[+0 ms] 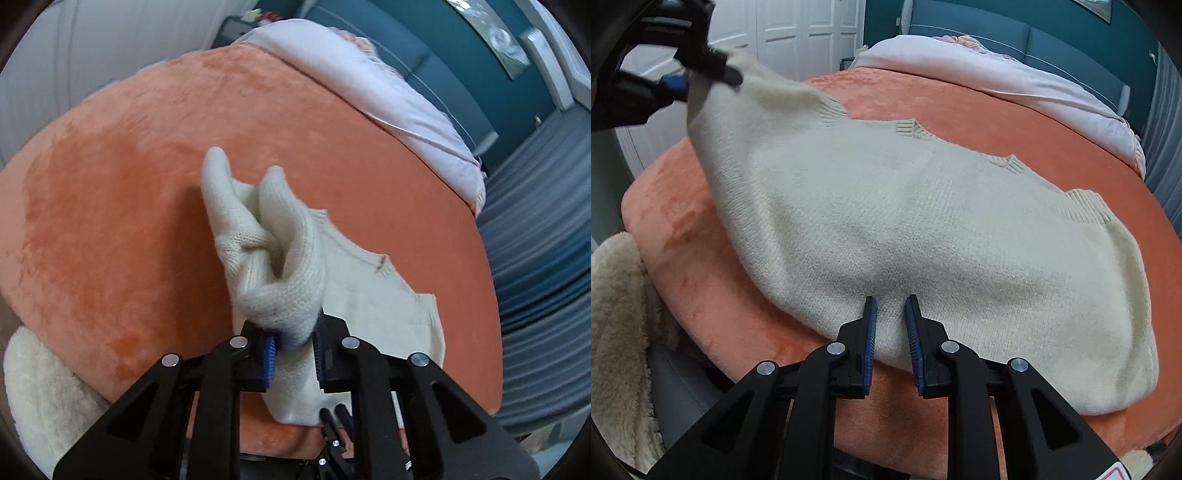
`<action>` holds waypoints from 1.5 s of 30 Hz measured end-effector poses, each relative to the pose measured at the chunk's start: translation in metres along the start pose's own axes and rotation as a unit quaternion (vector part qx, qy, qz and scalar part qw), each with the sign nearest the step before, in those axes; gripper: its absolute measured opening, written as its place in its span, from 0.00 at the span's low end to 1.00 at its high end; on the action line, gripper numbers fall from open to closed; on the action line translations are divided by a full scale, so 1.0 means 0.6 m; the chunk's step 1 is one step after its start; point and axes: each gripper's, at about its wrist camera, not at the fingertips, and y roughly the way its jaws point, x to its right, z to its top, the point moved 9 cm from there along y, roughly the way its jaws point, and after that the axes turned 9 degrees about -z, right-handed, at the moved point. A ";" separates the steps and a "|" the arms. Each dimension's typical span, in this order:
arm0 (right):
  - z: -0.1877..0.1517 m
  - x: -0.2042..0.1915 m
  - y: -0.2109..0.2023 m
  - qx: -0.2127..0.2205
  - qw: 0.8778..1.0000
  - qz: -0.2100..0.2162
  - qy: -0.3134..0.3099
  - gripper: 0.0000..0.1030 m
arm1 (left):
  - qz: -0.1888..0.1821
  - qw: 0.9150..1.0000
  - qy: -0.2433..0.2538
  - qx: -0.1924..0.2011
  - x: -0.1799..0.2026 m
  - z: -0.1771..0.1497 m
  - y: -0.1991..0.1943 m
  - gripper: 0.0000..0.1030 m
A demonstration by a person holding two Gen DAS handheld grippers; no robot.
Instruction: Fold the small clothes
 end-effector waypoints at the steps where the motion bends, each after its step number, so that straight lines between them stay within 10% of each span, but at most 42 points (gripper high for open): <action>1: 0.000 0.008 -0.011 0.001 1.000 0.009 0.020 0.18 | -0.006 1.000 0.027 -0.004 0.036 -0.003 0.005 0.14; 7: -0.040 0.071 -0.109 0.012 0.992 0.063 0.112 0.18 | -0.027 0.986 0.150 -0.072 0.199 -0.102 0.089 0.14; 12: -0.104 0.170 -0.142 0.001 0.979 0.035 0.200 0.19 | 0.014 0.959 0.201 -0.199 0.195 -0.252 0.221 0.11; 17: -0.117 0.249 -0.138 -0.014 0.959 0.021 0.281 0.21 | 0.028 0.950 0.266 -0.161 0.205 -0.260 0.196 0.19; 23: -0.106 0.267 -0.148 -0.005 0.957 0.034 0.289 0.43 | 0.021 0.968 0.229 -0.099 0.164 -0.219 0.085 0.56; 31: -0.025 0.218 -0.130 -0.011 0.954 0.093 0.285 0.66 | 0.122 0.978 0.144 -0.087 0.000 -0.181 0.026 0.57; 39: 0.024 0.194 -0.056 -0.053 0.954 0.079 0.285 0.67 | 0.139 0.977 0.120 -0.104 -0.060 -0.208 -0.003 0.59; 41: 0.034 0.190 -0.047 -0.049 0.956 0.074 0.279 0.53 | 0.137 0.977 0.128 -0.106 -0.055 -0.214 -0.004 0.61; 42: 0.040 0.186 -0.044 -0.046 0.960 0.076 0.267 0.15 | 0.137 0.976 0.133 -0.106 -0.048 -0.215 -0.003 0.61; 45: 0.084 0.201 -0.095 0.015 0.962 0.090 0.259 0.09 | 0.129 0.976 0.140 -0.104 -0.033 -0.213 0.002 0.61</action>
